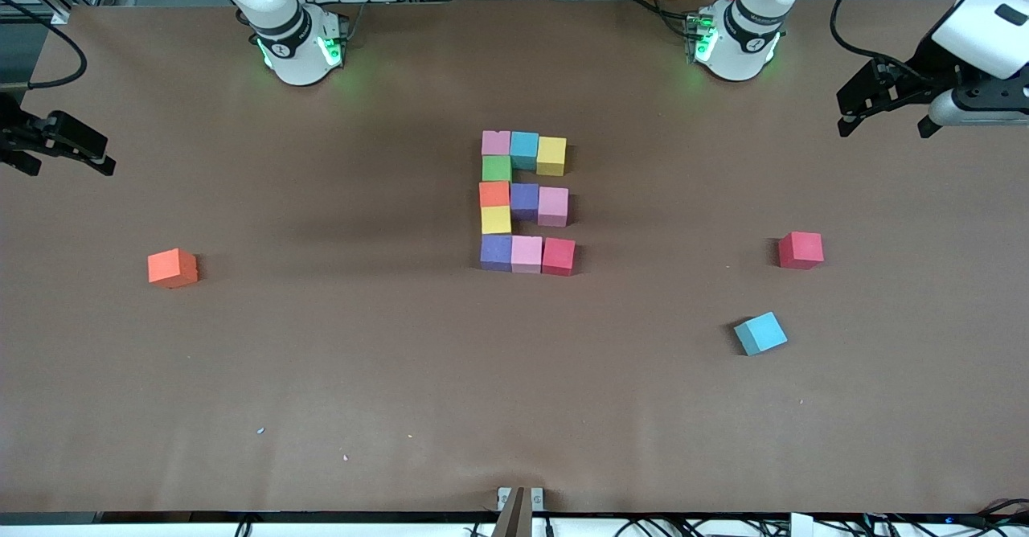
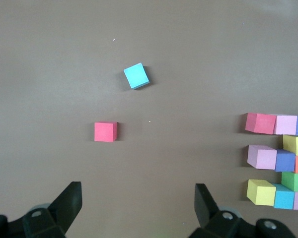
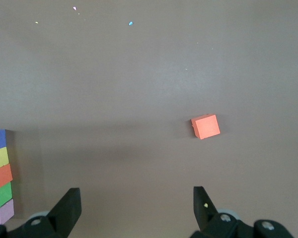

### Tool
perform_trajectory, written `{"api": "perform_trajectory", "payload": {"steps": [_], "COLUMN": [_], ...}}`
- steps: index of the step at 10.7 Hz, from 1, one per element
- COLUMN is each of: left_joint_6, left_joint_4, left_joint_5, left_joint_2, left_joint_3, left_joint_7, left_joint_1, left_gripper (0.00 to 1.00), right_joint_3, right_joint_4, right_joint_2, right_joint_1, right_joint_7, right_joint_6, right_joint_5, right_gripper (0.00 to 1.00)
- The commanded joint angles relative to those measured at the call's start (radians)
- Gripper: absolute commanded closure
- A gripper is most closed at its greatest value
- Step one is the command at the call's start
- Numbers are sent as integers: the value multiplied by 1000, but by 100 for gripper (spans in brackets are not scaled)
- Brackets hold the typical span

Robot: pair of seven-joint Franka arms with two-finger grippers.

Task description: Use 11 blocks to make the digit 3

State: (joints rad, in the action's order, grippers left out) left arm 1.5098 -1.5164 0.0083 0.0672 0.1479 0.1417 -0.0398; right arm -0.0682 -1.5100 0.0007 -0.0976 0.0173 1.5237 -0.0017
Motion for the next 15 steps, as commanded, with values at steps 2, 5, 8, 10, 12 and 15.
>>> {"api": "perform_trajectory", "payload": {"steps": [2, 5, 8, 10, 12, 15], "left_joint_6": [-26, -26, -26, -26, -26, -26], "left_joint_4": [30, 30, 30, 30, 30, 30], "left_joint_5": [-5, -21, -22, -21, -11, -10], "left_joint_2": [-20, -29, -29, -29, -29, -29], "left_joint_3": [-4, -5, -5, -7, -7, -7], "left_joint_7": [18, 13, 10, 10, 10, 10], "left_joint_1": [-6, 5, 9, 9, 9, 11], "left_gripper": [0, 0, 0, 0, 0, 0], "right_joint_3": [4, 2, 2, 2, 4, 8], "right_joint_4": [-3, -3, -9, -10, -9, -9], "right_joint_2": [-21, -27, -27, -21, -19, -14], "right_joint_1": [9, 10, 9, 12, 9, 1], "right_joint_7": [-4, -7, -14, -11, -11, -11], "right_joint_6": [-11, -10, -11, -2, 1, 29], "right_joint_5": [-1, -1, 0, 3, 2, -4], "right_gripper": [0, 0, 0, 0, 0, 0]}}
